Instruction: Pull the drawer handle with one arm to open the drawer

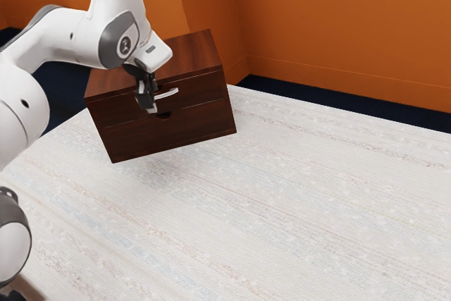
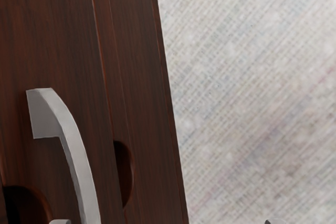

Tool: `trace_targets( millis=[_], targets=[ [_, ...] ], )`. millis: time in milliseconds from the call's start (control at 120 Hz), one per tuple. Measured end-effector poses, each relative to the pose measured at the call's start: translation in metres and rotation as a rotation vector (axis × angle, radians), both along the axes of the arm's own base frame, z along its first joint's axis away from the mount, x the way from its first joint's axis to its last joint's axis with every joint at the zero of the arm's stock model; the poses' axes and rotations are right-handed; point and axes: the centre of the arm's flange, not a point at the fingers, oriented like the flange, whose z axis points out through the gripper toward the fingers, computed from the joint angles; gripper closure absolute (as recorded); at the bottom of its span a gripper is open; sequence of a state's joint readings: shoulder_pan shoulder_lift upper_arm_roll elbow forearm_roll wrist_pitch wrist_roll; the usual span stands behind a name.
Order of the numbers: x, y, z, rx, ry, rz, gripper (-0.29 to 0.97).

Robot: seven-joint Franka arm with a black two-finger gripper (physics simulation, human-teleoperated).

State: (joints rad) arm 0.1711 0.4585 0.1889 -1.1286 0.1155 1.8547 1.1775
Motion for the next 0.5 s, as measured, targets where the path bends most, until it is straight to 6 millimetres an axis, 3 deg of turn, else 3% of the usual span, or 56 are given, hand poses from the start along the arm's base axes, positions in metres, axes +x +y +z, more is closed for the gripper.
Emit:
trace_targets(
  millis=[108,192,500],
  targets=[
    [0.007,-0.002,-0.01,-0.002,0.006,-0.008,0.22],
    [0.006,0.009,-0.015,-0.006,0.008,0.005,0.22],
    [0.02,0.0,-0.022,-0.005,-0.012,-0.027,0.21]
  ],
)
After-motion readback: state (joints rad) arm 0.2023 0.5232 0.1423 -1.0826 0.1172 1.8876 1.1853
